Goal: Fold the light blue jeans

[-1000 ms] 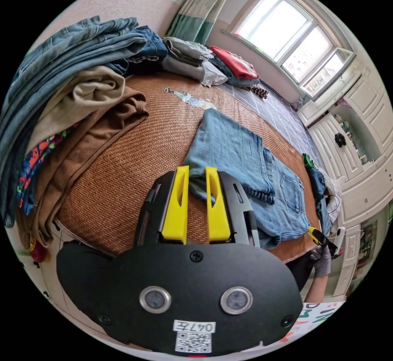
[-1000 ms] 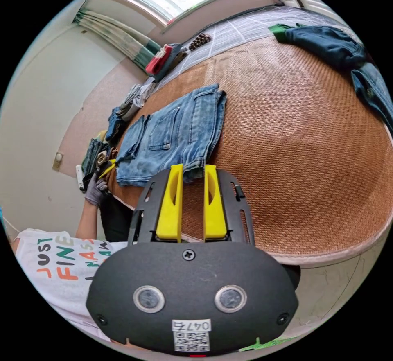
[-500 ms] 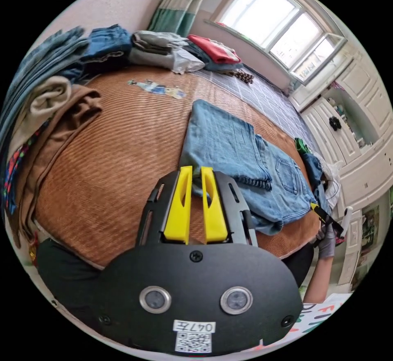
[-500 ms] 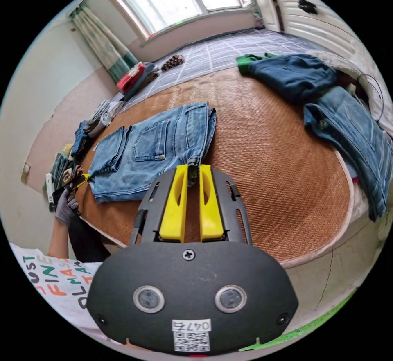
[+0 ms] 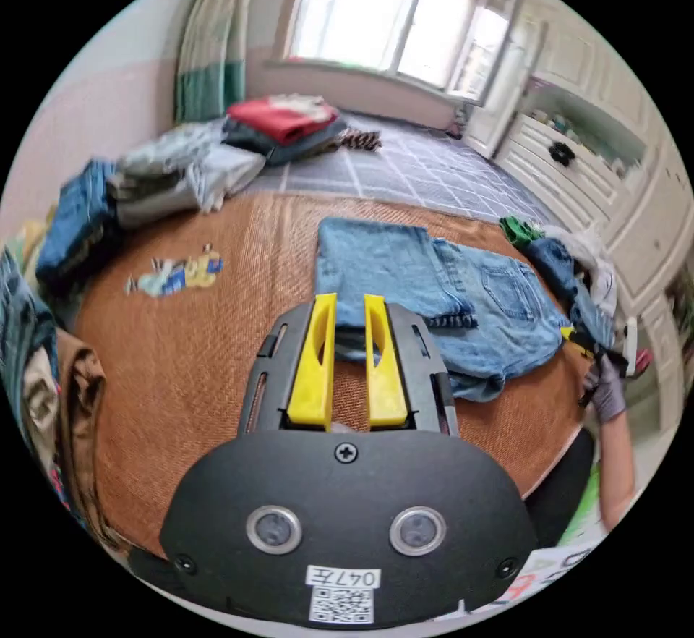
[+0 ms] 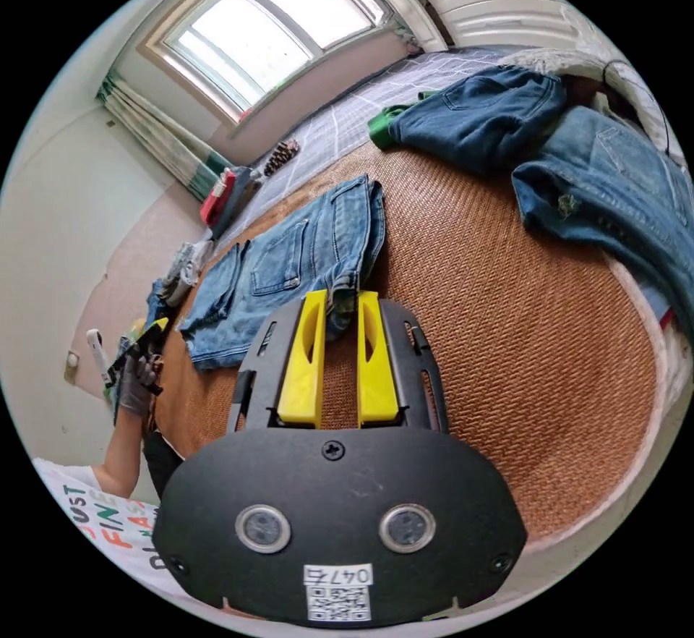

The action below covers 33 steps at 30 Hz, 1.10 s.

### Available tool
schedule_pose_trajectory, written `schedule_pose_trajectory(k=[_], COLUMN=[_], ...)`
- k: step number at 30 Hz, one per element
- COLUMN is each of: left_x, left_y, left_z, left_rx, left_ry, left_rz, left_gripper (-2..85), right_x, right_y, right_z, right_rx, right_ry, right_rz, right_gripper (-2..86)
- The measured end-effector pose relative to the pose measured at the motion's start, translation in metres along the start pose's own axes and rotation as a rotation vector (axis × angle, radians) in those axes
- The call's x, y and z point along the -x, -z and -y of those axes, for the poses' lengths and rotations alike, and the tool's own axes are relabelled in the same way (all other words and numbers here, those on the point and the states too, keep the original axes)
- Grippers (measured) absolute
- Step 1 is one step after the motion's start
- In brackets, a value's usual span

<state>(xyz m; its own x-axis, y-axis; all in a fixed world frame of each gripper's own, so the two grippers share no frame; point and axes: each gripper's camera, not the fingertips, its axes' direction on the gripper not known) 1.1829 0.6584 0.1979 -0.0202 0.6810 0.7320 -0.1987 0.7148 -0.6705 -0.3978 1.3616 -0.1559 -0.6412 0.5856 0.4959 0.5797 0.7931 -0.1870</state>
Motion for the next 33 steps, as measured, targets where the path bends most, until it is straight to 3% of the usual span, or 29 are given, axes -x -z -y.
schedule_pose_trajectory(k=[3, 4, 6, 12, 16, 25, 31, 33], left_x=[-0.117, -0.138, -0.209, -0.306, -0.32, -0.257, -0.099, -0.009], left_y=[-0.003, -0.007, -0.029, -0.101, -0.135, -0.121, -0.022, 0.02], left_z=[0.006, 0.007, 0.015, 0.045, 0.051, 0.054, 0.055, 0.039], left_rx=[-0.01, -0.01, -0.008, 0.103, 0.214, 0.191, -0.044, -0.108], left_ry=[-0.342, -0.39, -0.506, -0.552, -0.497, -0.231, 0.068, 0.225], left_rz=[0.002, -0.006, -0.037, -0.013, -0.002, -0.169, -0.12, 0.008], left_gripper=[8.8, 9.2, 10.5, 12.4, 11.9, 5.0, 4.9, 5.3], right_x=[-0.048, -0.072, -0.087, -0.092, -0.099, -0.104, -0.108, -0.109], right_y=[-0.009, -0.012, -0.015, -0.019, -0.022, -0.025, -0.026, -0.026], right_z=[-0.053, -0.071, -0.085, -0.115, -0.135, -0.177, -0.2, -0.205], right_rx=[-0.09, -0.117, -0.12, -0.089, -0.084, -0.086, -0.089, -0.089], right_ry=[-0.117, -0.204, -0.229, -0.186, -0.186, -0.181, -0.181, -0.18], right_rz=[0.235, 0.365, 0.437, 0.404, 0.414, 0.401, 0.403, 0.404], right_gripper=[1.8, 1.7, 1.5, 1.4, 1.4, 1.5, 1.4, 1.4])
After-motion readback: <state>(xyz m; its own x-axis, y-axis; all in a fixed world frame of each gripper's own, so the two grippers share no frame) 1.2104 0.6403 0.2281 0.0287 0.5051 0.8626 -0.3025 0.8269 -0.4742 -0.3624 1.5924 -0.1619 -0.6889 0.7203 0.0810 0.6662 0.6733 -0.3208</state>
